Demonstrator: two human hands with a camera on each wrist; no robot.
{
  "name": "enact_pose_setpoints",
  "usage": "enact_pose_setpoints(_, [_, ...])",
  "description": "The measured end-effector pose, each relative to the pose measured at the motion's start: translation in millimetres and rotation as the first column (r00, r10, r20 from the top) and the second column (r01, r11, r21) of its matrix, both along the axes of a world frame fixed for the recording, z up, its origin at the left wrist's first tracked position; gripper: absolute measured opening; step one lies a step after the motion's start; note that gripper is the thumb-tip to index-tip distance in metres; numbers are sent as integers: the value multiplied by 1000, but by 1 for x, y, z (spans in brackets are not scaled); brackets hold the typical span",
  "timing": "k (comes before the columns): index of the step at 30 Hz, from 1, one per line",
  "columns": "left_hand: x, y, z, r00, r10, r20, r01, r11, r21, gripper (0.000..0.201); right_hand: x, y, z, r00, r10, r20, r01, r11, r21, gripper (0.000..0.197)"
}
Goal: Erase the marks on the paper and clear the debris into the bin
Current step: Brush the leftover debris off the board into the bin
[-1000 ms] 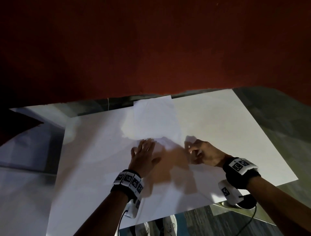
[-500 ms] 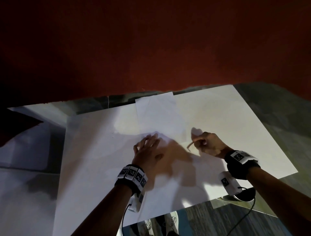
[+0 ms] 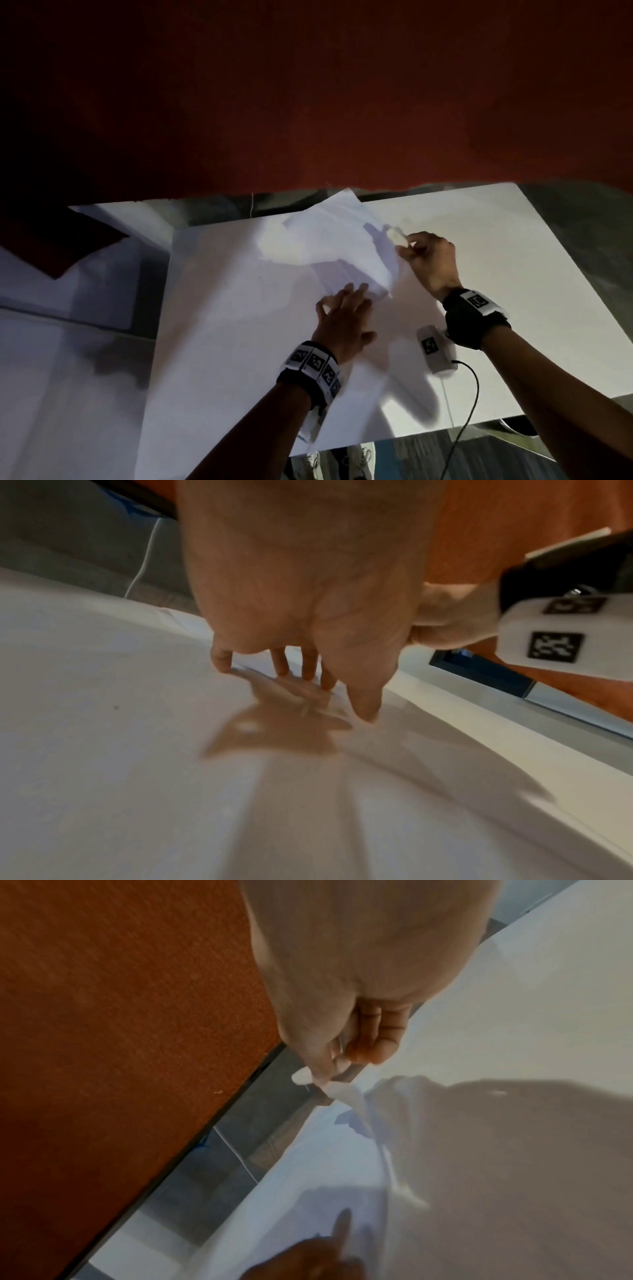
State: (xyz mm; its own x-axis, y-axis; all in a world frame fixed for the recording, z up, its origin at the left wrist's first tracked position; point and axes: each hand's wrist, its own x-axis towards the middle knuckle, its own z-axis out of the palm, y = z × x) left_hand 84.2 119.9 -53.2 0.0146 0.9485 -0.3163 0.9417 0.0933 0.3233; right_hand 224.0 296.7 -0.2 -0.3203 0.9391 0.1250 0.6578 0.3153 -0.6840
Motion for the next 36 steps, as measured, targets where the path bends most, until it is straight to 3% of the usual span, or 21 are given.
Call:
enact_pose_setpoints(4, [9, 8, -4, 1000, -27, -7, 27, 1000, -12, 67, -9, 7, 6, 993, -114, -40, 117, 991, 65, 23])
enact_pose_setpoints(7, [17, 16, 0, 998, -54, 35, 55, 998, -22, 67, -15, 3, -10, 994, 34, 101, -40, 997, 67, 18])
enact_pose_setpoints(10, [7, 14, 3, 986, -11, 167, 8, 1000, 14, 68, -18, -5, -30, 965, 113, 239, -125, 991, 37, 15])
enact_pose_setpoints(12, [-17, 2, 10, 971, 62, 231, -82, 994, 78, 74, -21, -11, -36, 953, 147, 265, -155, 988, 8, 24])
enact_pose_setpoints(15, [-78, -27, 17, 945, 281, 168, -294, 954, 57, 71, -28, -15, -38, 935, 129, 329, -133, 991, -10, 27])
enact_pose_setpoints(18, [-150, -71, 9, 838, 535, 105, -544, 834, 90, 69, -41, -25, -41, 954, 59, 294, -101, 986, 130, 28])
enact_pose_setpoints(22, [-221, -125, -22, 681, 728, 80, -732, 678, 69, 81, -80, -68, -51, 929, 317, 191, -347, 926, 152, 28])
enact_pose_setpoints(26, [-218, -117, -39, 673, 739, 23, -739, 673, 0, 105, -102, -92, -63, 872, 482, 83, -482, 876, -13, 23])
enact_pose_setpoints(28, [-197, -101, -35, 702, 711, 22, -712, 702, 23, 106, -102, -101, -67, 879, 473, 62, -469, 881, -69, 23])
enact_pose_setpoints(32, [-155, -86, -26, 885, 465, -8, -464, 884, 50, 100, -99, -112, -68, 921, 387, 31, -385, 920, -68, 21])
enact_pose_setpoints(34, [-142, -93, -30, 955, 294, -21, -292, 952, 88, 96, -99, -112, -67, 922, 386, 23, -384, 921, -63, 20])
enact_pose_setpoints(36, [-138, -107, -40, 997, 46, -69, -32, 982, 188, 87, -96, -109, -66, 919, 392, 42, -390, 919, -61, 12])
